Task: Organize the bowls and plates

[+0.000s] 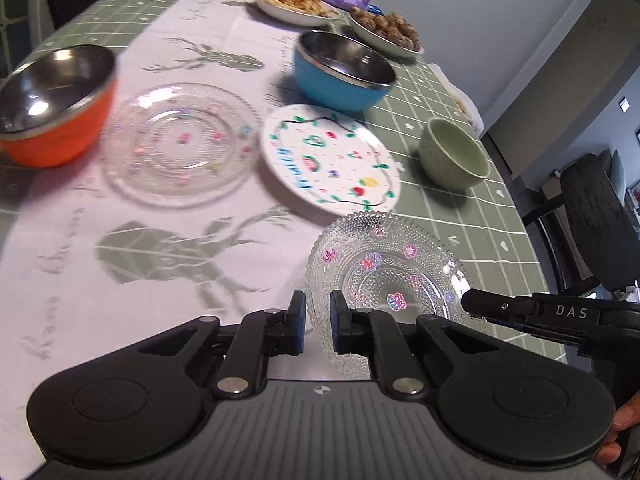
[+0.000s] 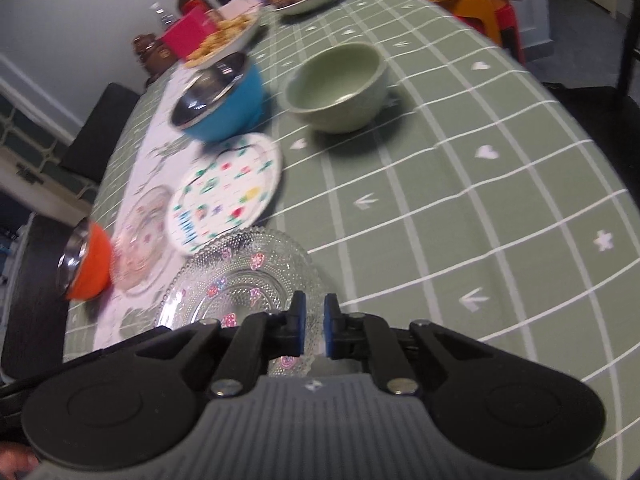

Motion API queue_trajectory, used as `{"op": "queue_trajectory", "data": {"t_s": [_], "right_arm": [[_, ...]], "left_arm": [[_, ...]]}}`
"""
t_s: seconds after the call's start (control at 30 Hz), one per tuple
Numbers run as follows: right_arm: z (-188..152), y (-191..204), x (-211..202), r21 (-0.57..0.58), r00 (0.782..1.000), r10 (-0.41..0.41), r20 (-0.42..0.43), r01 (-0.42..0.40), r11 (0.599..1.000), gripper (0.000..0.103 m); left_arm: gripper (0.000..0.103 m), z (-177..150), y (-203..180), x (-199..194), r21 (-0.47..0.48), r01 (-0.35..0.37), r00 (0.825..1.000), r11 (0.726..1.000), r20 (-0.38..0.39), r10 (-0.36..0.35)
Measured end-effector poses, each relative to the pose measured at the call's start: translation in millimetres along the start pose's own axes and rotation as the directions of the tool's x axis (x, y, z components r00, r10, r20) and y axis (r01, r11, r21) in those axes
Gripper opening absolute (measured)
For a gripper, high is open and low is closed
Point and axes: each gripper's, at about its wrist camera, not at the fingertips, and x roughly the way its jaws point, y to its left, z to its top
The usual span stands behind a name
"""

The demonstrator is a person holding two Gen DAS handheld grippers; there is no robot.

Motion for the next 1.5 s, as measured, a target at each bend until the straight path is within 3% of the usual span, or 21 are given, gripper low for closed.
{"op": "queue_trajectory", "data": {"t_s": [0.23, 0.63, 1.3, 1.37, 1.5], "right_arm": [[-22.7, 43.4, 19.5, -0.090, 0.994, 0.087, -0.067, -0.092, 0.992, 0.006], [-44.0, 81.7, 47.3, -0.185, 0.988, 0.103, -0.117, -0.123, 0.975, 0.006], [-56.1, 86.9, 53.4, -0.254, 0.988, 0.087, -0.124, -0.116, 0.960, 0.007], [-56.3, 86.2, 52.8, -0.256, 0.988, 0.094, -0.121, -0.123, 0.959, 0.010], [-53.2, 83.8, 48.8, -0.259, 0.990, 0.100, -0.101, -0.123, 0.958, 0.014]], "left_arm": [[0.013, -10.6, 44.6, -32.7, -0.015, -0.063, 0.998, 0.998, 0.001, 0.064], [0.013, -21.5, 93.1, -34.0, -0.100, -0.104, 0.995, 0.990, -0.001, 0.104], [0.016, -35.1, 89.7, -30.4, -0.063, -0.160, 0.987, 0.985, -0.003, 0.160], [0.016, -34.1, 90.6, -30.2, -0.065, -0.158, 0.987, 0.985, -0.004, 0.158], [0.024, -30.5, 96.9, -32.9, -0.102, -0.167, 0.986, 0.981, 0.005, 0.169]]}}
